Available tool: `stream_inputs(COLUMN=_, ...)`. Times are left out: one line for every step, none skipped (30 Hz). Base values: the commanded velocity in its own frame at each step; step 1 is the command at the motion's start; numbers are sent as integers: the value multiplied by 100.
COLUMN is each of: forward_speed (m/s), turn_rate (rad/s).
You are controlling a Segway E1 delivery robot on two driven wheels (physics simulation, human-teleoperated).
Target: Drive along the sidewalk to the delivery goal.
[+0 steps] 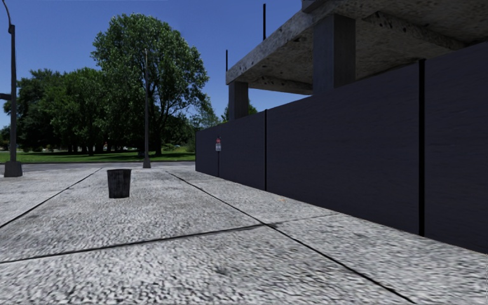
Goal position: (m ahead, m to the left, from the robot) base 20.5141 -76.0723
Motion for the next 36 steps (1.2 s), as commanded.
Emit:
stream_inputs(forward_speed=200, turn_rate=12)
stream_inputs(forward_speed=200, turn_rate=12)
stream_inputs(forward_speed=200, turn_rate=12)
stream_inputs(forward_speed=200, turn_rate=12)
stream_inputs(forward_speed=200, turn_rate=12)
stream_inputs(forward_speed=200, turn_rate=12)
stream_inputs(forward_speed=200, turn_rate=12)
stream_inputs(forward_speed=200, turn_rate=12)
stream_inputs(forward_speed=200, turn_rate=15)
stream_inputs(forward_speed=200, turn_rate=26)
stream_inputs(forward_speed=200, turn_rate=26)
stream_inputs(forward_speed=200, turn_rate=29)
stream_inputs(forward_speed=200, turn_rate=30)
stream_inputs(forward_speed=200, turn_rate=30)
stream_inputs(forward_speed=200, turn_rate=30)
stream_inputs(forward_speed=200, turn_rate=30)
stream_inputs(forward_speed=200, turn_rate=30)
stream_inputs(forward_speed=200, turn_rate=30)
stream_inputs(forward_speed=200, turn_rate=30)
stream_inputs(forward_speed=200, turn_rate=30)
stream_inputs(forward_speed=200, turn_rate=30)
stream_inputs(forward_speed=200, turn_rate=30)
stream_inputs(forward_speed=200, turn_rate=30)
stream_inputs(forward_speed=200, turn_rate=30)
stream_inputs(forward_speed=200, turn_rate=30)
stream_inputs(forward_speed=200, turn_rate=30)
stream_inputs(forward_speed=200, turn_rate=30)
stream_inputs(forward_speed=200, turn_rate=30)
stream_inputs(forward_speed=200, turn_rate=30)
stream_inputs(forward_speed=200, turn_rate=30)
stream_inputs(forward_speed=200, turn_rate=30)
stream_inputs(forward_speed=200, turn_rate=30)
stream_inputs(forward_speed=200, turn_rate=30)
stream_inputs(forward_speed=200, turn_rate=30)
stream_inputs(forward_speed=200, turn_rate=30)
stream_inputs(forward_speed=200, turn_rate=31)
